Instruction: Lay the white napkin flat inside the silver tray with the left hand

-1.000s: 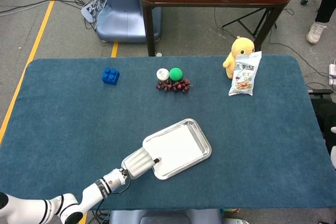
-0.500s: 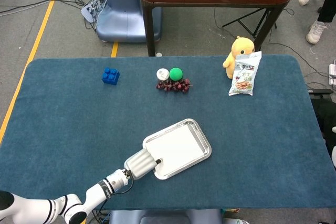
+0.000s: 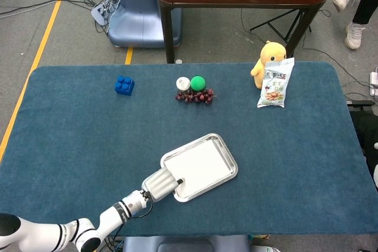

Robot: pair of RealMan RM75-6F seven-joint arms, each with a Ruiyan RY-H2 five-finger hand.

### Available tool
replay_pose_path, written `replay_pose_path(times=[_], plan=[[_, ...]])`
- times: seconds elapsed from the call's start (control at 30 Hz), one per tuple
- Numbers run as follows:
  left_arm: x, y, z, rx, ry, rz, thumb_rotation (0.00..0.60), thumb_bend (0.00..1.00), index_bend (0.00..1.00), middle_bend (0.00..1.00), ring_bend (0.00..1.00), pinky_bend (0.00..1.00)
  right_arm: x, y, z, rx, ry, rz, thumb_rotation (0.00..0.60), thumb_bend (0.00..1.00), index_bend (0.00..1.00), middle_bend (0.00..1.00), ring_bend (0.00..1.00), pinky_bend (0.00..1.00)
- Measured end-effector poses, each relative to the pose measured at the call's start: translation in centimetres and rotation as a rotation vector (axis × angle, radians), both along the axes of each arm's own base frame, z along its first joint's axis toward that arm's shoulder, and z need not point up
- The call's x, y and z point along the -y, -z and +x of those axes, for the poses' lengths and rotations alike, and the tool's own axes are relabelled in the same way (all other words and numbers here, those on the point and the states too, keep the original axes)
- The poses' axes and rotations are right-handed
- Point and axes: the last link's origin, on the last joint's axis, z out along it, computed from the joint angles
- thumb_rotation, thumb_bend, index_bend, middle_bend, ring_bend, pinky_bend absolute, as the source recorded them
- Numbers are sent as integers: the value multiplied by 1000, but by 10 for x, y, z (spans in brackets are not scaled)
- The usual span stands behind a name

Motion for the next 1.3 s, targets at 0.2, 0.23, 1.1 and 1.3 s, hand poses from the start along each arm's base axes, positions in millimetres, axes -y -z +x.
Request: replay_pose_path(times=[0.2,0.23,1.1,1.3], plan=[[1,3,3,2,5,2,600,657,282,1000,918,968,0,0,0,-1,1,2,600,506,322,372,239,258],[1,3,3,3,5,3,600,657,281,1000,918,968,0,0,0,0,0,2,600,506,322,372,239,258],[-1,-17,2,37,9,81,600,653,269,1000,918,967,1,2,1,-5,0,9,600,506,322,372,239,258],[-3,-39,-5,62,-22,133,600,648,253,1000,888,948,3,5,1,-13,2,17,600,506,321,372,238,258]])
